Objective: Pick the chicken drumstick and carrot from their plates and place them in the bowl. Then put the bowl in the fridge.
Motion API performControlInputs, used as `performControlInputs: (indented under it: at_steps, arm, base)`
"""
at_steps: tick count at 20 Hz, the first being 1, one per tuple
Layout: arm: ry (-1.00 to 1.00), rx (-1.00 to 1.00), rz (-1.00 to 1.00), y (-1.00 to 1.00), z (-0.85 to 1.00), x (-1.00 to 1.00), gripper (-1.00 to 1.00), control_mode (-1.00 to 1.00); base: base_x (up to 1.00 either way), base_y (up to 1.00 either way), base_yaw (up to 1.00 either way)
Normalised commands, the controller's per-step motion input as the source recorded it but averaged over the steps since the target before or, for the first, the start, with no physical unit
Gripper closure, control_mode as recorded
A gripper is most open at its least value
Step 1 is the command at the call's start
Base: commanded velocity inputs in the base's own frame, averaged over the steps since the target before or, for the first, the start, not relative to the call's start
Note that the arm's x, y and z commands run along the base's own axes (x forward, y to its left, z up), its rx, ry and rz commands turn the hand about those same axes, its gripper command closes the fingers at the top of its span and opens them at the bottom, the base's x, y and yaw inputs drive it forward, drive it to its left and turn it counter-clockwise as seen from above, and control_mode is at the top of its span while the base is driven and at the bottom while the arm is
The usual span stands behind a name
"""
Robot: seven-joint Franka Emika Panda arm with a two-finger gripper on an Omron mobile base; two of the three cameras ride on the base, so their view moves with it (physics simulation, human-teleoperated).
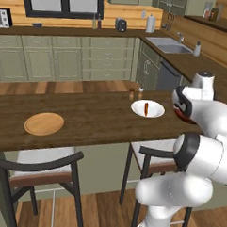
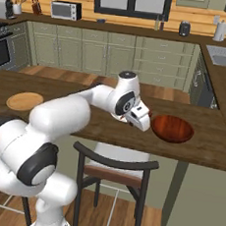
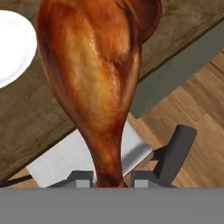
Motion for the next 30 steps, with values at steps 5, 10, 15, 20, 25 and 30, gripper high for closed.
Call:
performControlInputs:
  at_steps: [5, 10, 15, 20, 25, 30]
  arm:
    - [0.04, 0.0, -0.07, -0.64, -0.07, 0.42, 1.0, -1.0]
    - [0.02, 0.0, 0.0, -0.5, -0.27, 0.55, 1.0, -1.0]
    - [0.03, 0.0, 0.0, -0.38, -0.44, 0.68, 1.0, -1.0]
    - [0.05, 0.0, 0.0, -0.48, -0.35, 0.67, 1.0, -1.0]
    - [0.04, 0.0, 0.0, -0.34, -0.48, 0.56, 1.0, -1.0]
    - [0.03, 0.0, 0.0, -0.25, -0.41, 0.49, 1.0, -1.0]
  base:
    - [0.0, 0.0, 0.0]
    - [0.0, 0.0, 0.0]
    - [0.0, 0.0, 0.0]
    - [0.0, 0.0, 0.0]
    - [0.0, 0.0, 0.0]
    - [0.0, 0.0, 0.0]
